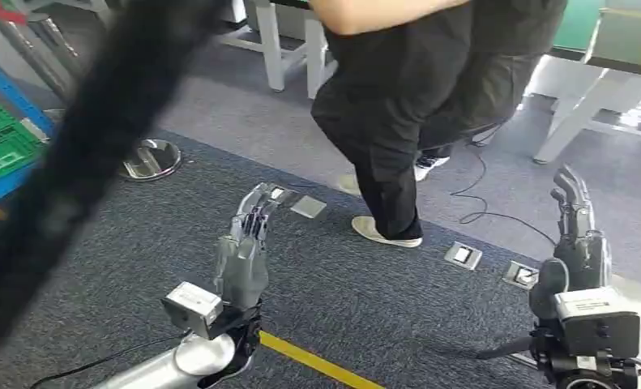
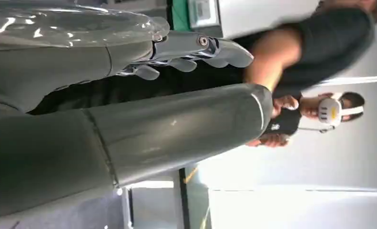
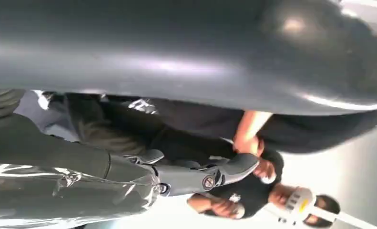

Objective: Take the parts from the cabinet and place them on the table.

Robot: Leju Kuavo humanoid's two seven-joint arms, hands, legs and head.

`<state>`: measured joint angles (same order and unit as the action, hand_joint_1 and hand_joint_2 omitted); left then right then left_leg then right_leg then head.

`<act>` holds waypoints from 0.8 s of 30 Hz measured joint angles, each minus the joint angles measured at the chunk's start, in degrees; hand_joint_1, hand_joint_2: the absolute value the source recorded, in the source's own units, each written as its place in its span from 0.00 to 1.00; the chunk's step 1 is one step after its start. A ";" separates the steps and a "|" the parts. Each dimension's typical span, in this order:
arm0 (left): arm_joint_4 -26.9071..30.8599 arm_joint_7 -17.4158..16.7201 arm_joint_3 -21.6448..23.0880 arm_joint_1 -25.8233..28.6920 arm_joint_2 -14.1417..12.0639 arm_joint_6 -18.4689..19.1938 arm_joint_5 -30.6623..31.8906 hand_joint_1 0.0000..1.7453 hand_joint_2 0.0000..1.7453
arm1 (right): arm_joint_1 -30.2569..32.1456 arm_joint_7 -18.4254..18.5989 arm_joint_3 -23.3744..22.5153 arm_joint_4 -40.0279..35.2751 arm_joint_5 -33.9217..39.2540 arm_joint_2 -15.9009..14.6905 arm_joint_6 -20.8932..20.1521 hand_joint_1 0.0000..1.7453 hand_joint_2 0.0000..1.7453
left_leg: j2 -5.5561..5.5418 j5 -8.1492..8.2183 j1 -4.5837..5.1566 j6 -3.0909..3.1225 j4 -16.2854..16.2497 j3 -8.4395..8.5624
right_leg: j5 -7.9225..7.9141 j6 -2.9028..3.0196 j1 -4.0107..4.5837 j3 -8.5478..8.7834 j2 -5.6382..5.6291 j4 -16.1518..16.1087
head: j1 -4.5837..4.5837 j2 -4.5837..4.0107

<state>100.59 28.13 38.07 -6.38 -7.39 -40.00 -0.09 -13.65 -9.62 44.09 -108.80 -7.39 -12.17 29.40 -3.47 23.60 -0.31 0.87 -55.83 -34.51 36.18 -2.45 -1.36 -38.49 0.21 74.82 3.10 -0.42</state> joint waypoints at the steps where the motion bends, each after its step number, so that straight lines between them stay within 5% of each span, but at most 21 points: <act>1: 0.00 0.00 0.00 0.00 0.00 0.00 0.02 0.00 0.00 | -0.02 0.00 0.00 0.00 0.00 -0.02 0.00 0.00 0.00 | -0.92 0.10 0.09 0.12 -0.01 0.26 | -2.56 0.43 0.23 0.82 -0.13 -2.83 | 0.00 0.00; 3: 0.00 0.00 0.00 0.00 0.00 0.00 0.02 0.00 0.00 | -0.06 0.00 0.00 0.00 0.00 -0.02 -0.02 0.00 0.00 | -2.69 0.32 0.10 0.04 -0.01 0.85 | -9.13 1.28 0.43 4.64 -1.96 -13.27 | -0.11 0.00; 4: 0.00 0.00 0.00 0.03 0.02 0.00 0.02 0.00 0.00 | -0.08 0.00 0.00 0.00 0.00 -0.02 -0.02 0.00 0.00 | -3.32 0.42 -0.07 -0.11 0.04 0.86 | -10.12 1.58 0.38 5.84 -4.91 -16.87 | -0.24 0.00; 5: 0.00 -0.02 0.00 -0.05 0.00 0.00 0.00 0.00 0.00 | 0.00 0.00 0.04 0.00 0.00 -0.02 -0.02 0.00 0.00 | -4.15 0.41 0.22 -0.32 -0.21 0.56 | -9.97 1.56 0.12 6.37 -6.09 -17.87 | -0.13 0.00; 8: 0.02 0.37 0.00 0.25 0.00 0.00 -0.07 0.00 0.00 | -0.22 -0.04 0.15 -0.02 0.00 -0.02 -0.04 0.00 0.00 | -6.21 -0.28 -0.54 -1.53 0.43 0.07 | -9.59 1.71 0.62 7.48 -4.48 -18.61 | -0.40 0.00; 9: 0.13 0.55 0.00 0.26 -0.09 -0.02 -0.09 0.00 0.00 | -0.21 -0.11 0.20 -0.09 0.00 0.00 -0.04 0.00 0.00 | -6.68 -0.16 -0.08 -1.79 0.39 0.05 | -9.92 2.07 -0.29 7.93 -3.39 -19.61 | -0.28 0.00; 10: 0.31 0.77 -0.02 0.40 -0.11 -0.02 -0.11 0.00 0.00 | -0.27 -0.11 0.22 -0.11 0.00 -0.04 -0.09 0.00 0.00 | -2.51 0.85 0.37 -1.93 -0.78 -0.42 | -10.19 2.25 -0.03 8.47 -2.53 -20.17 | -0.31 0.00; 11: 0.48 0.89 -0.02 0.33 -0.18 -0.02 -0.09 0.00 0.00 | -0.33 -0.20 0.26 -0.13 0.00 -0.04 -0.09 0.00 0.00 | 0.30 2.90 0.45 -2.12 -4.11 -2.00 | -10.27 2.52 -0.10 8.64 -1.75 -20.38 | 0.41 0.00; 13: 0.61 0.94 -0.02 0.56 -0.17 -0.02 0.09 0.00 0.00 | -0.27 -0.30 0.33 -0.20 0.00 -0.04 -0.44 0.00 0.00 | 2.18 6.77 0.38 -2.59 -13.36 -6.53 | -10.06 2.74 -0.28 8.76 -0.36 -20.41 | 0.65 0.00; 15: 0.94 0.70 -0.02 0.71 -0.24 -0.02 0.33 0.00 0.00 | 0.02 -0.55 0.46 -0.24 0.04 -0.04 -0.83 0.00 0.00 | 2.66 7.18 -0.36 -3.16 -18.04 -9.40 | -9.86 2.71 -0.62 8.81 0.85 -20.40 | 1.27 0.00; 17: 1.18 0.22 -0.02 0.77 -0.50 -0.02 0.52 0.00 0.00 | -0.03 -0.68 0.70 -0.31 0.04 -0.04 -1.11 0.00 0.00 | 3.46 2.60 -1.17 -3.96 -11.32 -6.39 | -9.39 2.01 -0.92 9.21 2.19 -20.32 | 1.46 0.00; 18: 1.33 0.20 -0.02 0.79 -0.61 -0.02 0.52 0.00 0.00 | -0.04 -0.66 0.79 -0.33 0.04 -0.04 -1.11 0.00 0.00 | 4.82 0.03 -1.45 -4.40 -5.88 -3.74 | -9.01 1.58 -1.09 9.47 2.88 -20.12 | 1.57 0.00; 19: 1.44 0.20 -0.02 0.76 -0.66 -0.02 0.55 0.00 0.00 | -0.05 -0.59 0.87 -0.41 0.04 -0.04 -1.11 0.00 0.00 | 7.32 -1.72 -1.64 -4.75 -1.18 -1.29 | -8.56 1.04 -1.08 9.72 3.56 -19.78 | 1.77 0.00; 20: 1.46 0.20 -0.02 0.66 -0.61 -0.02 0.55 0.00 0.00 | -0.02 -0.52 0.90 -0.63 0.09 -0.04 -1.09 0.00 0.00 | 8.88 -0.95 -0.85 -4.72 0.07 -0.82 | -7.86 0.33 -0.27 9.62 4.05 -19.36 | 2.43 0.00; 21: 1.66 0.11 -0.02 0.80 -0.59 -0.02 0.52 0.00 0.00 | -0.16 -0.55 0.98 -0.66 0.22 -0.04 -1.18 0.00 0.00 | 7.10 -0.90 -1.11 -3.46 -0.08 -0.96 | -7.69 0.09 -0.29 9.97 4.74 -19.53 | 1.90 0.00; 22: 1.75 0.11 -0.02 0.80 -0.70 -0.02 0.57 0.00 0.00 | -0.22 -0.70 1.05 -0.70 0.35 -0.04 -1.18 0.00 0.00 | 6.61 -0.71 -1.01 -3.02 -0.18 -1.05 | -7.58 -0.14 -0.29 10.52 5.36 -19.80 | 1.16 0.00; 24: 1.90 0.11 -0.02 0.85 -0.70 -0.02 0.70 0.00 0.00 | -0.40 -0.87 1.20 -0.70 0.85 -0.04 -1.27 0.00 0.00 | 4.97 -0.67 -1.02 -1.97 -0.10 -0.91 | -7.30 -0.88 -0.62 11.47 6.61 -20.31 | 1.18 0.00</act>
<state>102.49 28.24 38.05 -5.53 -8.09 -40.02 0.61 -14.05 -10.49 45.29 -109.50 -6.53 -12.22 28.13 1.51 22.93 -1.33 -1.09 -55.93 -35.42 28.88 -3.32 -1.98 -27.02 6.82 54.51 4.28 -0.42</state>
